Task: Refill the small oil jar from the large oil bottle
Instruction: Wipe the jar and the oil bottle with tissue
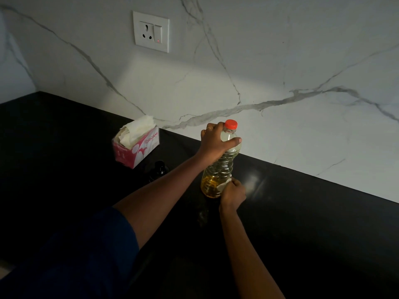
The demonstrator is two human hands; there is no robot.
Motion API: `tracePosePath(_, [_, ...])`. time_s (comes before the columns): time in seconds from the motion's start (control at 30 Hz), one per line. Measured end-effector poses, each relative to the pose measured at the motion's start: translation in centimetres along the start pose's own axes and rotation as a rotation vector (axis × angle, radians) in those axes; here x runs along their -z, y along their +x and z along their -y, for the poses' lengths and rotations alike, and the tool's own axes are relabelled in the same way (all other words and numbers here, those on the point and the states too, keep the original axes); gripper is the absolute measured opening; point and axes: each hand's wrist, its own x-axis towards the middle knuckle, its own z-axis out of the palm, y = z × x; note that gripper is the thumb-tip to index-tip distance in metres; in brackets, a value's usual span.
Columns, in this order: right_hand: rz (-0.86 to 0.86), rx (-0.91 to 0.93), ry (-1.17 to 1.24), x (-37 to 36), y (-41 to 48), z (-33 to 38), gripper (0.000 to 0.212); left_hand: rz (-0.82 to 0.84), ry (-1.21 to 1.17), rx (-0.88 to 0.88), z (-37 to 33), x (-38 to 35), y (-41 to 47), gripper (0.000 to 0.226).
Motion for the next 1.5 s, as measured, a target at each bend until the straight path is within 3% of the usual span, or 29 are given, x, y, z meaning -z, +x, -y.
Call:
tracePosePath(0.3, [0.142, -0.091, -0.101, 0.4, 1.9, -1.1, 0.036, 0.003, -0.13, -0.019, -0.3, 0.5, -0.4, 0.068])
tracePosePath(0.67, [0.054, -0.015, 0.137, -0.1, 0.8, -1.7, 0.03, 0.023, -0.096, -0.031, -0.1, 1.8, -0.6, 0.044])
tracePosePath(0.8, [0.168, -0.025, 0.072, -0.5, 1.5, -1.0, 0.028, -0.041, -0.122, -0.01, -0.5, 1.4, -0.7, 0.036])
tracePosePath(0.93, [0.22, 0.029, 0.111, -1.0, 2.5, 0.3, 0.03, -0.043, -0.068, 0.035, -0.4, 1.0, -0.5, 0.04])
tracePosePath(1.1, [0.148, 0.1, 0.299, -0.8, 1.2, -0.3, 0.028, -0.061, -0.064, -0.002, -0.1, 0.6, -0.4, 0.048])
tracePosePath(1.33, [0.279, -0.053, 0.115, -0.8, 2.4, -1.4, 0.026, -0.079, 0.0, 0.008, -0.1, 0.6, -0.3, 0.049])
tracePosePath(1.5, [0.286, 0.051, 0.261, -0.8, 2.7, -0.2, 0.029, -0.084, -0.094, -0.032, 0.1, 1.2, -0.3, 0.049])
